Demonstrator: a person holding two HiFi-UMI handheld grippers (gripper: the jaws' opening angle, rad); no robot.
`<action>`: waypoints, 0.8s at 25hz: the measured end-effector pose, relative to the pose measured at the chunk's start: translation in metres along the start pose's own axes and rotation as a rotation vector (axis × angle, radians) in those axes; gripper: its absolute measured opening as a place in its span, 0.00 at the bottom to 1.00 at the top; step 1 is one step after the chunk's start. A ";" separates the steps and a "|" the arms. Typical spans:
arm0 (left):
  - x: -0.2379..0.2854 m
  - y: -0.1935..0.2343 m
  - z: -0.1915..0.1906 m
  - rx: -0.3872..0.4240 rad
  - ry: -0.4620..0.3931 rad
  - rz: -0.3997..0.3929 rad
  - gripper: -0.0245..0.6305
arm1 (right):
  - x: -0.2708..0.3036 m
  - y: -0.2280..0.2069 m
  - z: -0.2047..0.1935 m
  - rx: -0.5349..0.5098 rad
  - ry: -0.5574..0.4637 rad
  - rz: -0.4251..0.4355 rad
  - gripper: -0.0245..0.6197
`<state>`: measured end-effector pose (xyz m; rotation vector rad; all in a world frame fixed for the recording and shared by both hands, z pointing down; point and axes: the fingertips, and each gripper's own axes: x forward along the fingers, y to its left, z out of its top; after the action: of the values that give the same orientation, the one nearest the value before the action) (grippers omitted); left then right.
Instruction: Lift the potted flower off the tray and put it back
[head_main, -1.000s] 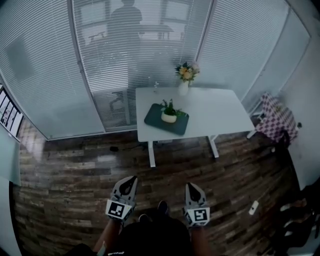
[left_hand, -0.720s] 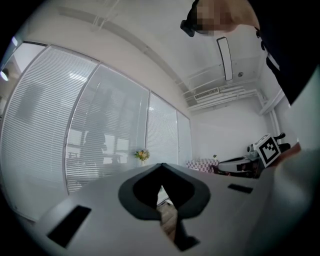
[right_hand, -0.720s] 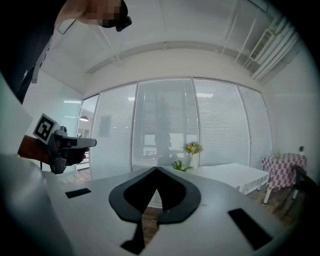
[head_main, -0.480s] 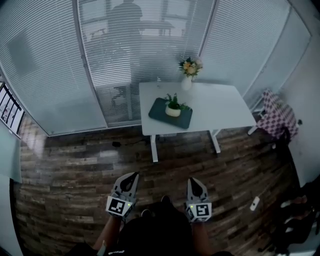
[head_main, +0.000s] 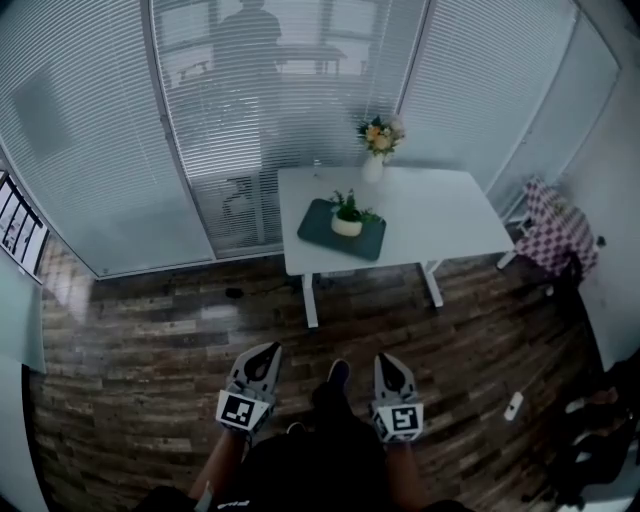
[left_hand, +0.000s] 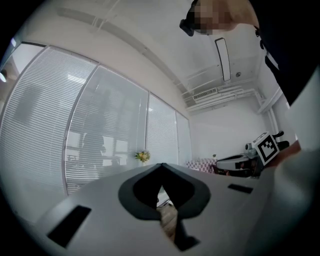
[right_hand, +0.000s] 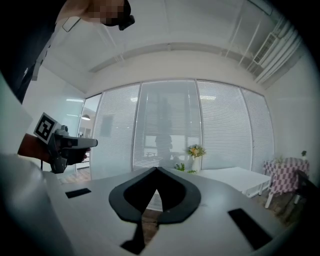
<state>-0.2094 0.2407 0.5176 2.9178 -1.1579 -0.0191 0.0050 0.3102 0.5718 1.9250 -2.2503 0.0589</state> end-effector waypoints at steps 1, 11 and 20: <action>0.004 0.001 0.000 -0.002 0.001 0.000 0.05 | 0.003 -0.003 -0.005 -0.004 0.012 0.000 0.04; 0.064 0.029 -0.006 0.016 0.006 0.000 0.05 | 0.062 -0.038 -0.013 0.023 -0.003 0.009 0.04; 0.143 0.052 -0.003 0.030 -0.014 0.005 0.17 | 0.131 -0.078 0.016 0.008 -0.075 0.040 0.22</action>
<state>-0.1411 0.1043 0.5197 2.9453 -1.1777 -0.0226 0.0607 0.1673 0.5702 1.9166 -2.3403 0.0013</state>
